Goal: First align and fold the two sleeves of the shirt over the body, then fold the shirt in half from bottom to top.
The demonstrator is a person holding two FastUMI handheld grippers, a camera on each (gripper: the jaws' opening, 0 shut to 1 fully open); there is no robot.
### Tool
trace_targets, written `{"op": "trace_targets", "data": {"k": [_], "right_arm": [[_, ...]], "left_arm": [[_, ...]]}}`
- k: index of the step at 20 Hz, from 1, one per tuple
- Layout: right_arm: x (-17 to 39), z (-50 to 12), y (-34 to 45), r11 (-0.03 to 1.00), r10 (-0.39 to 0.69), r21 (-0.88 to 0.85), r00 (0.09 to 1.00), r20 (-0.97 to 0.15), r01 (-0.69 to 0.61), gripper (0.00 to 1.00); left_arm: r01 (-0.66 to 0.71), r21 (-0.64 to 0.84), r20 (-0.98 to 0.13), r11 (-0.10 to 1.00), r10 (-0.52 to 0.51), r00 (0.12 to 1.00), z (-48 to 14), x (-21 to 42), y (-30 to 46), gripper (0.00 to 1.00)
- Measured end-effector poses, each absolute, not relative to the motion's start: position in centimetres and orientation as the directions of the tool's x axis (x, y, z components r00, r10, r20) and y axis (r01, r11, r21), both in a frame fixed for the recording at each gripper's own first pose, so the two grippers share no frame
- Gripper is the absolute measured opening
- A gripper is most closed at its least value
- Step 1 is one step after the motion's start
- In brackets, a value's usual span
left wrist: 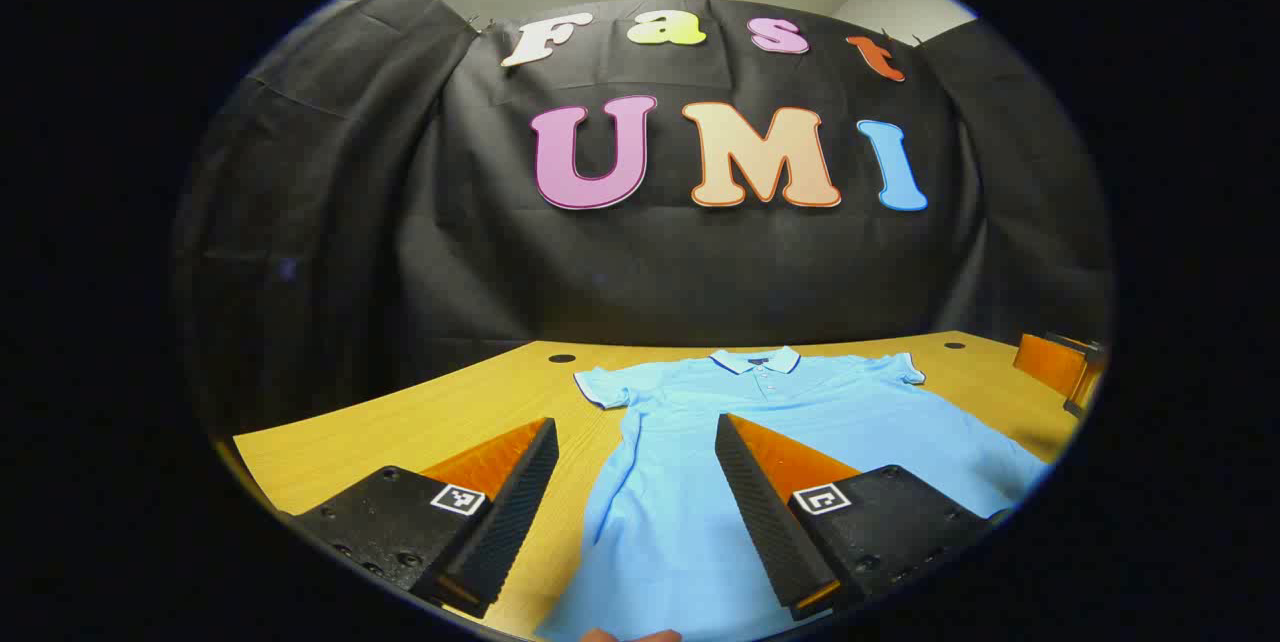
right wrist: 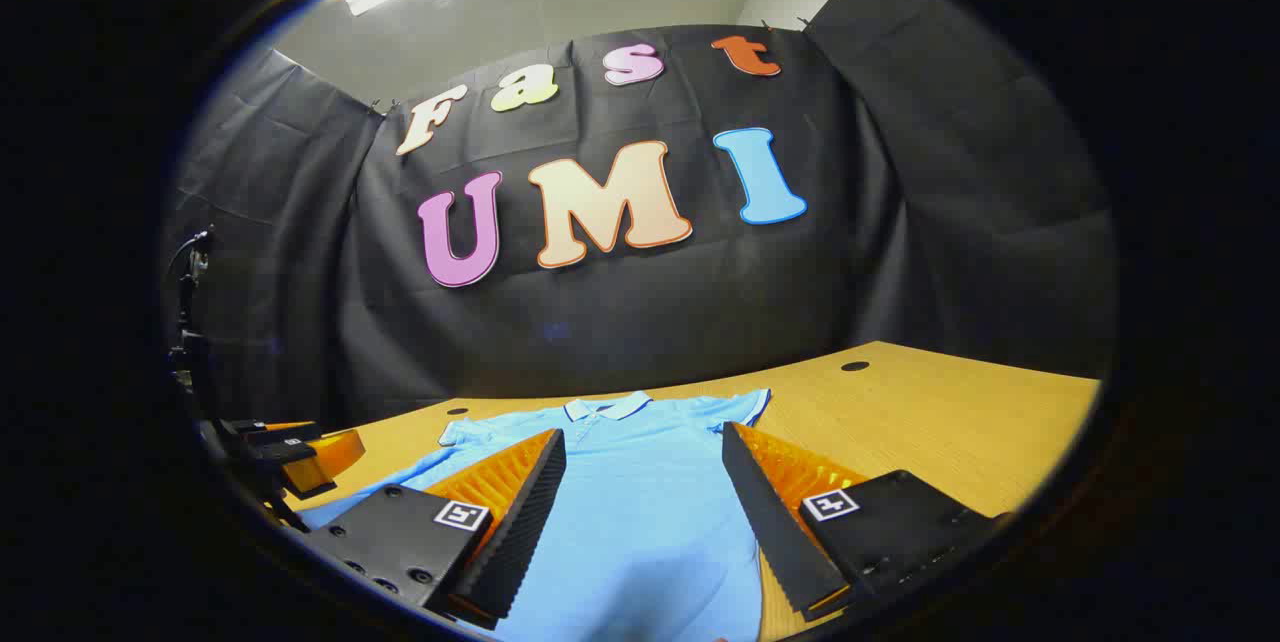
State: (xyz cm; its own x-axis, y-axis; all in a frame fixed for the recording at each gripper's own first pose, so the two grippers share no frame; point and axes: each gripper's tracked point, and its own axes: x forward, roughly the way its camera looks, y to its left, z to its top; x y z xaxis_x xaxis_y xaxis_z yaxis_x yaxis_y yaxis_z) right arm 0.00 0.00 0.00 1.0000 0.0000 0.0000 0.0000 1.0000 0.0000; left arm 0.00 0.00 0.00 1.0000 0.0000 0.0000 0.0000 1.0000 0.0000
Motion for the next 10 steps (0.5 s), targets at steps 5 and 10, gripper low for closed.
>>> {"op": "trace_targets", "data": {"k": [5,10], "right_arm": [[0.07,-0.05,-0.07,1.0,-0.004,-0.001,1.0,0.0,0.004,0.97],[-0.08,0.1,-0.12,1.0,-0.005,-0.003,1.0,0.008,0.005,0.97]], "left_arm": [[-0.001,-0.001,0.008,1.0,0.001,1.0,0.16,-0.04,0.09,0.95],[0.0,-0.001,0.009,1.0,0.0,1.0,0.11,-0.07,0.11,0.95]]}}
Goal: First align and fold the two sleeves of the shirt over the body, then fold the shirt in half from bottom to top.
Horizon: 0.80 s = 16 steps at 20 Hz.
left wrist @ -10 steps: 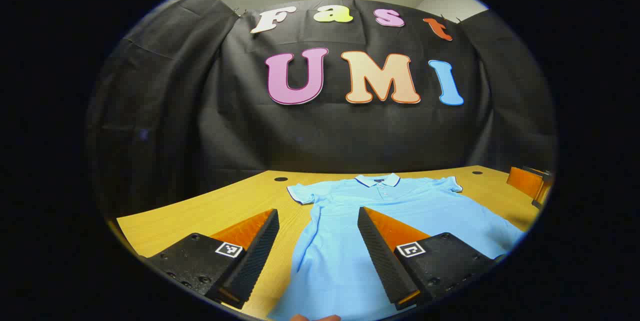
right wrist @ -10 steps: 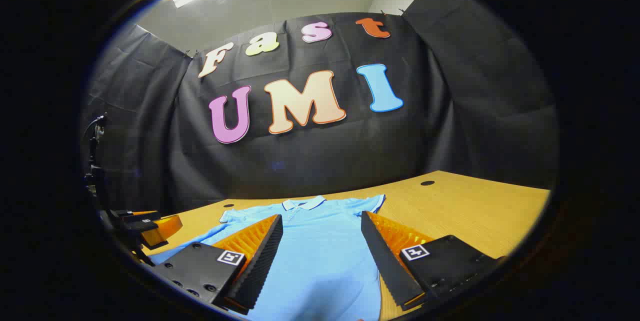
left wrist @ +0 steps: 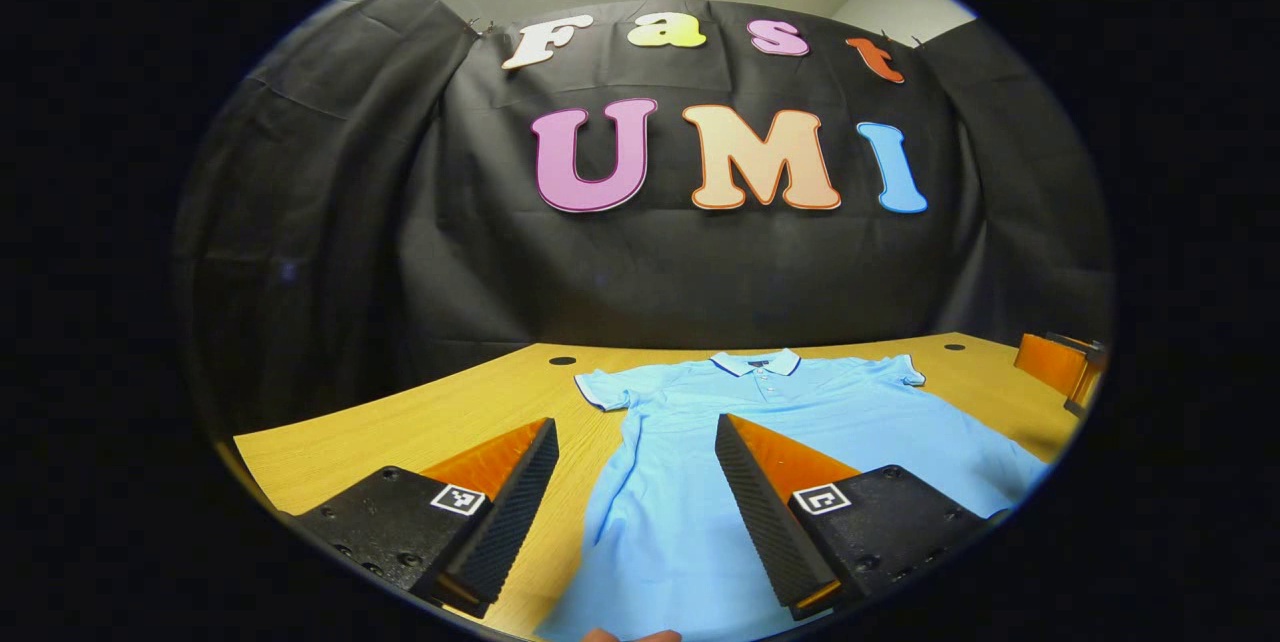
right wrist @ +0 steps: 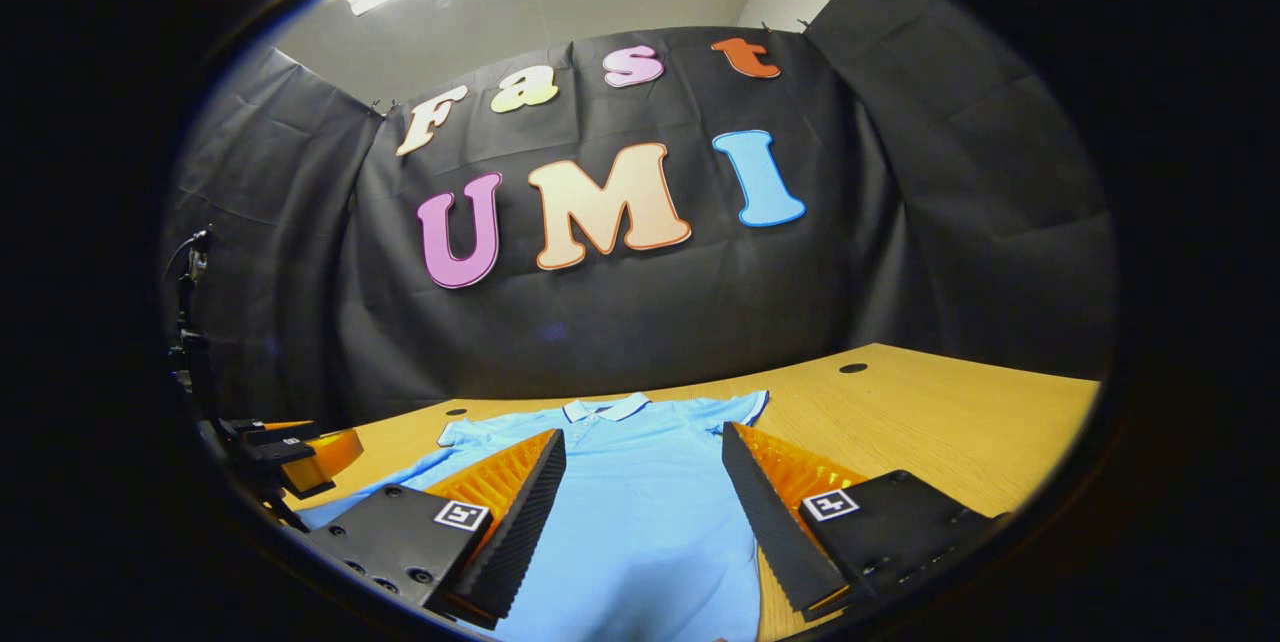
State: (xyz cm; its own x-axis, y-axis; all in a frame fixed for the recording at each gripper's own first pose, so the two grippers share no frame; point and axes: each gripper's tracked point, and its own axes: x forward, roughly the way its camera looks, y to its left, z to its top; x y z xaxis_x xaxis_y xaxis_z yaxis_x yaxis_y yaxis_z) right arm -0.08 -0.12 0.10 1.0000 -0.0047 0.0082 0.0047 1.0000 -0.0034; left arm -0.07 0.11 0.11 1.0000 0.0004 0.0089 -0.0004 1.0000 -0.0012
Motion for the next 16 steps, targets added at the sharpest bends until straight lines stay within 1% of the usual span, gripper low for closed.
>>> {"op": "trace_targets", "data": {"k": [9,11,13,16], "right_arm": [[0.2,0.6,-0.5,1.0,-0.003,-0.022,1.0,0.007,0.003,0.97],[0.7,1.8,-0.4,1.0,0.014,-0.019,1.0,0.019,-0.014,0.97],[1.6,3.6,-0.6,0.998,0.024,-0.052,0.999,0.03,-0.022,0.97],[3.2,5.7,-0.8,0.996,0.044,-0.083,0.999,0.011,-0.042,0.98]], "left_arm": [[-0.005,0.001,0.009,1.0,0.004,1.0,0.2,-0.2,0.2,0.95],[-0.006,0.001,0.009,1.0,0.006,1.0,0.2,-0.2,0.3,0.95],[-0.006,0.001,0.009,1.0,0.006,1.0,0.2,-0.2,0.3,0.95],[-0.006,0.002,0.008,1.0,0.006,1.0,0.2,-0.3,0.3,0.95]]}}
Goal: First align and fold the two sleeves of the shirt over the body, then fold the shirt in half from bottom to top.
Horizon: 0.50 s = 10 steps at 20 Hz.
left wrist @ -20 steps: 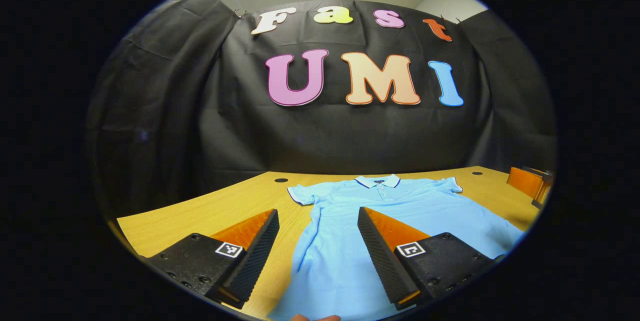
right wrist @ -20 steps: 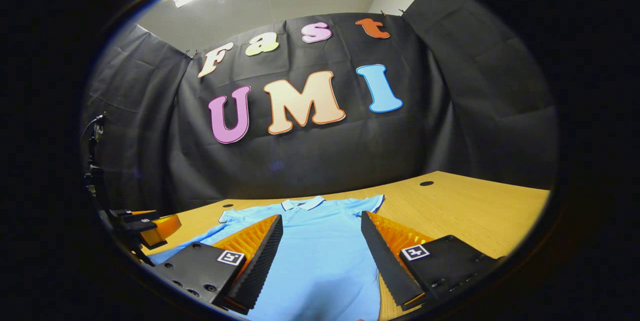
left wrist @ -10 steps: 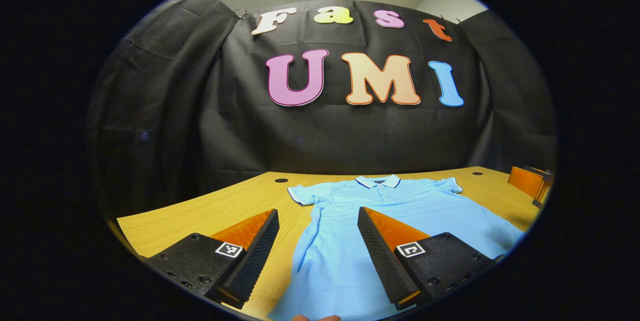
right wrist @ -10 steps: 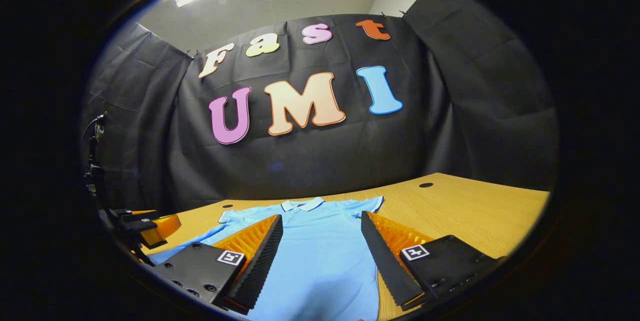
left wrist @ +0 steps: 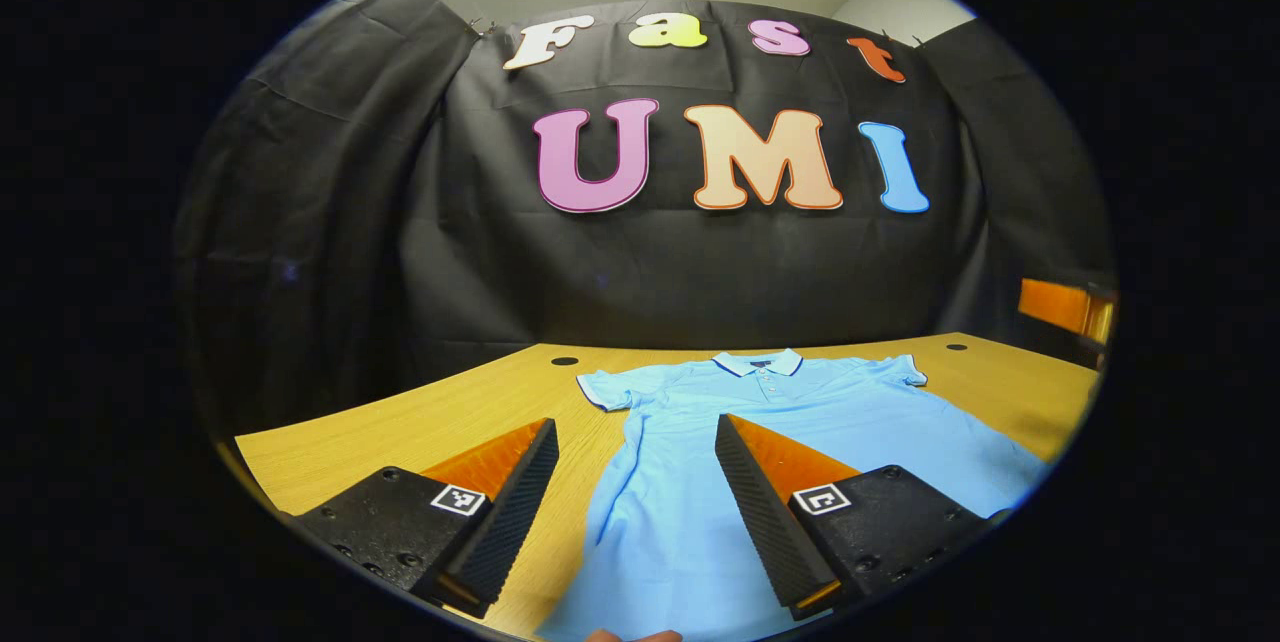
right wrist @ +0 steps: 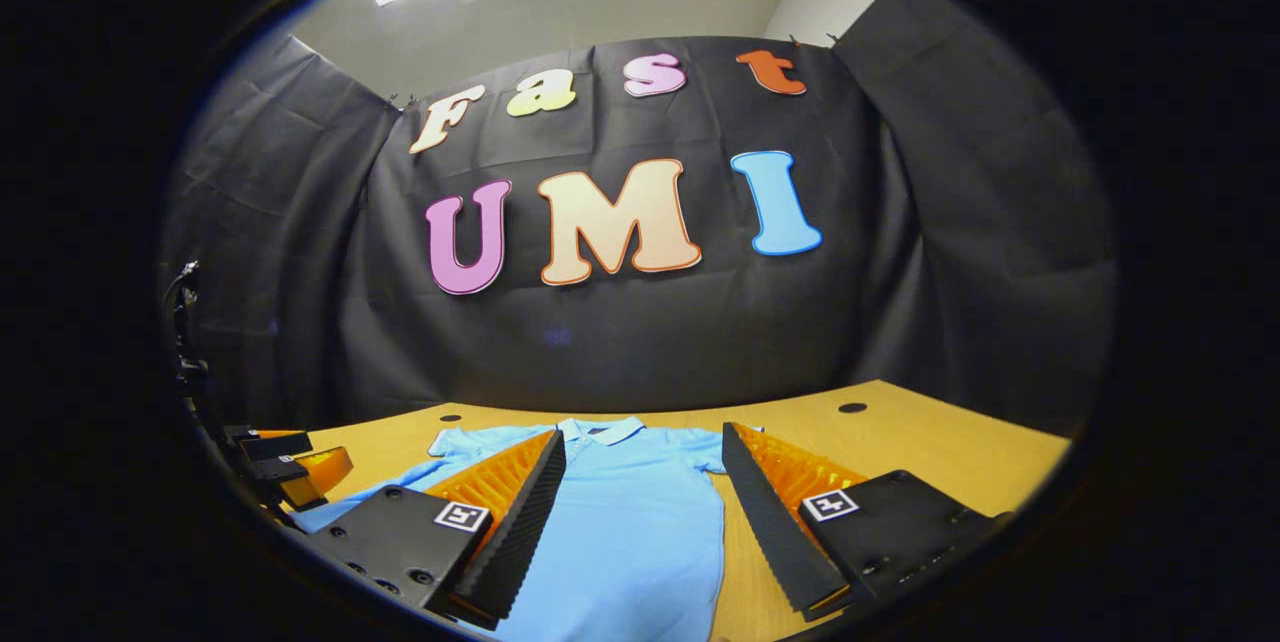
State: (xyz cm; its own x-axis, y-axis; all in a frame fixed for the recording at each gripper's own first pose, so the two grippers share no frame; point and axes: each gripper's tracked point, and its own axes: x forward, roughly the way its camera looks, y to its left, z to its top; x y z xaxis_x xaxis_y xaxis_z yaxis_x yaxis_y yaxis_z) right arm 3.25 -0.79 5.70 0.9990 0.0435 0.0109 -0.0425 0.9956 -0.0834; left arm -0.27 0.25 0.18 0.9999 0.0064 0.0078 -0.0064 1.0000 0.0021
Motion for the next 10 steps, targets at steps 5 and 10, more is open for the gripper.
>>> {"op": "trace_targets", "data": {"k": [5,10], "right_arm": [[7.2,10.0,-1.3,0.996,0.064,-0.064,0.998,0.004,-0.063,0.97],[12.6,11.0,-2.3,0.996,0.077,-0.041,0.995,-0.065,-0.079,0.97]], "left_arm": [[-0.008,0.005,0.006,1.0,0.008,1.0,0.2,-0.3,0.3,0.95],[-0.001,0.01,-0.004,1.0,0.001,1.0,0.0,-0.4,0.3,0.95]]}}
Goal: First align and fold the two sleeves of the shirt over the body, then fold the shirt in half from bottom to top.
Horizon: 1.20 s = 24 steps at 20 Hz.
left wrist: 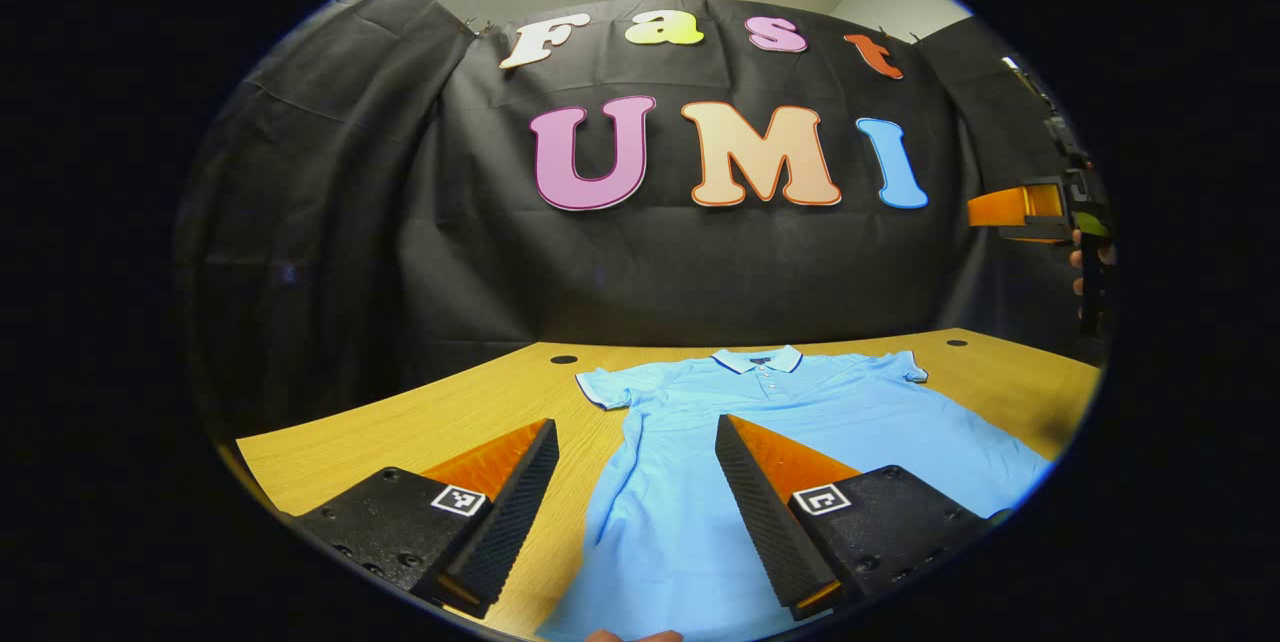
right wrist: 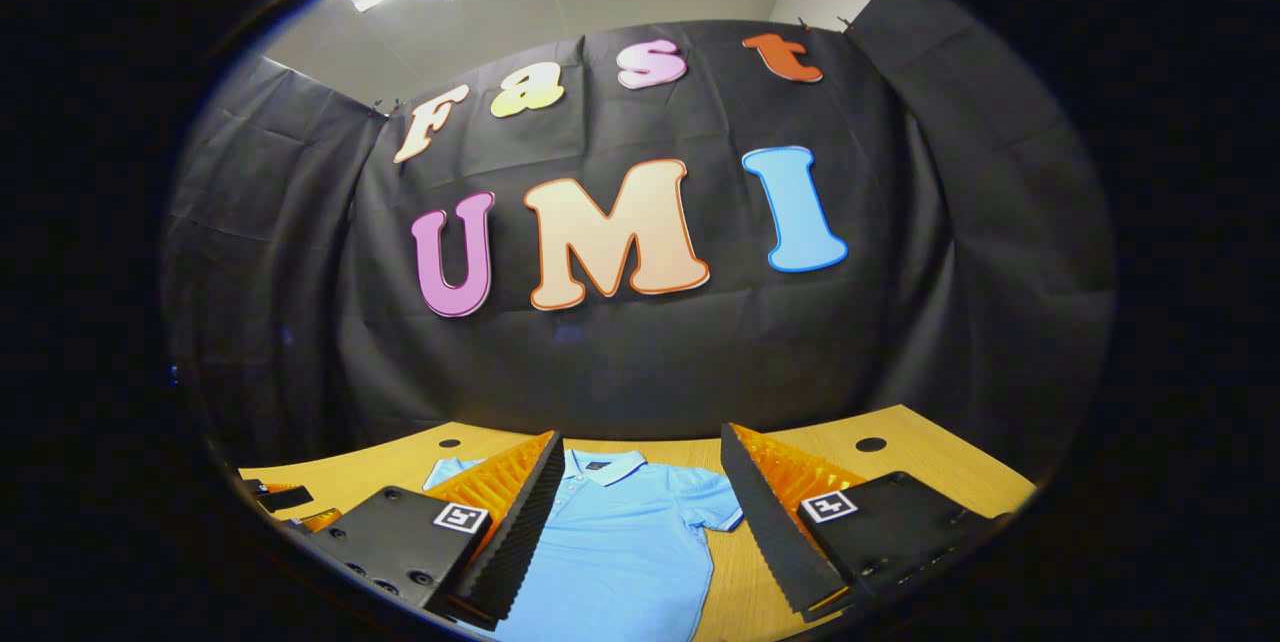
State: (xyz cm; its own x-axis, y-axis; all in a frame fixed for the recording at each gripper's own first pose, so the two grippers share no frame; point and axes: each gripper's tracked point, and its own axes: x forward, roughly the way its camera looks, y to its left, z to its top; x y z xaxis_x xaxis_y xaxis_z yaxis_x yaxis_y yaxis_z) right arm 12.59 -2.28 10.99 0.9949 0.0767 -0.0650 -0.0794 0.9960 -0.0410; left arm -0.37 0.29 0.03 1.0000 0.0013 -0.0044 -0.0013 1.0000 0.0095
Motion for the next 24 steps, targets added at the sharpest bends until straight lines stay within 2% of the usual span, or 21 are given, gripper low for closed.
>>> {"op": "trace_targets", "data": {"k": [6,10,12,13,14,17,18,19,24], "right_arm": [[20.2,6.1,-6.1,0.998,0.01,-0.052,0.962,-0.273,-0.025,0.97],[24.1,-0.5,-9.1,0.999,-0.042,-0.045,0.885,-0.464,0.023,0.97],[26.1,-3.7,-10.6,0.996,-0.078,-0.083,0.842,-0.533,0.04,0.94],[26.7,-5.0,-10.7,0.997,-0.076,-0.06,0.821,-0.566,0.051,0.98],[27.1,-6.3,-10.8,0.998,-0.069,-0.034,0.801,-0.595,0.06,0.94],[28.9,-8.9,-12.7,0.994,-0.102,-0.038,0.771,-0.629,0.1,0.98],[29.3,-9.7,-13.1,0.993,-0.11,-0.035,0.761,-0.64,0.114,0.94],[29.7,-10.2,-13.6,0.991,-0.118,-0.033,0.753,-0.647,0.127,0.98],[30.8,-12.1,-14.6,0.989,-0.135,-0.047,0.733,-0.667,0.139,0.96]], "left_arm": [[0.004,0.005,-0.011,1.0,-0.004,1.0,0.0,-0.4,0.2,0.95],[0.004,0.007,-0.015,1.0,-0.004,1.0,-0.1,-0.4,0.2,0.95],[0.004,0.008,-0.019,1.0,-0.004,1.0,-0.1,-0.4,0.2,0.95],[0.005,0.007,-0.022,1.0,-0.005,1.0,-0.1,-0.4,0.2,0.95],[0.004,0.007,-0.025,1.0,-0.004,1.0,-0.2,-0.5,0.1,0.95],[0.002,0.01,-0.03,1.0,-0.001,1.0,-0.2,-0.5,0.2,0.95],[0.0,0.01,-0.032,1.0,0.0,0.999,-0.2,-0.5,0.2,0.95],[-0.001,0.01,-0.033,1.0,0.001,0.999,-0.2,-0.5,0.2,0.95],[-0.003,0.013,-0.038,1.0,0.004,0.999,-0.3,-0.5,0.3,0.95]]}}
